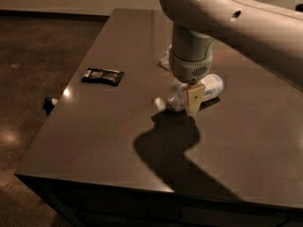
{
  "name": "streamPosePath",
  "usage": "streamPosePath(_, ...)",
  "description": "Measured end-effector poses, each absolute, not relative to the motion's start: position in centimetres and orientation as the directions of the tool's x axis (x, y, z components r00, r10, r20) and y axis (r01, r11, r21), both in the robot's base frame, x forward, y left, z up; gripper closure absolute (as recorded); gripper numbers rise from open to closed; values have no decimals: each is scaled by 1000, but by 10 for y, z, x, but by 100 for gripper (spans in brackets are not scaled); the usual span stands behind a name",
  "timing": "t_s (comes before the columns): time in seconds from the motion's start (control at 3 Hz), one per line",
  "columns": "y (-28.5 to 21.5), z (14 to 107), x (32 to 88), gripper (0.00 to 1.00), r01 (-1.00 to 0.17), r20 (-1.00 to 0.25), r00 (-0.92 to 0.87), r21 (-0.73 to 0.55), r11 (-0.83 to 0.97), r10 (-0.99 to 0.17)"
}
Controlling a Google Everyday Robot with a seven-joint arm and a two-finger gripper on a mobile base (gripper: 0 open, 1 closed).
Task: Knock blue plastic bottle over
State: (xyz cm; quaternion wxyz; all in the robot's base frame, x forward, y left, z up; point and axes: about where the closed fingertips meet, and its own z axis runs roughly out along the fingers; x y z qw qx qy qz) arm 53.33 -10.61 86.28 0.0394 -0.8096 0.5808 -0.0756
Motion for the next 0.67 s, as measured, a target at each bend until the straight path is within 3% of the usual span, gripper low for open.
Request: streamPosePath(0.67,-106,863,533,0,-934,77,314,-153,-322,-946)
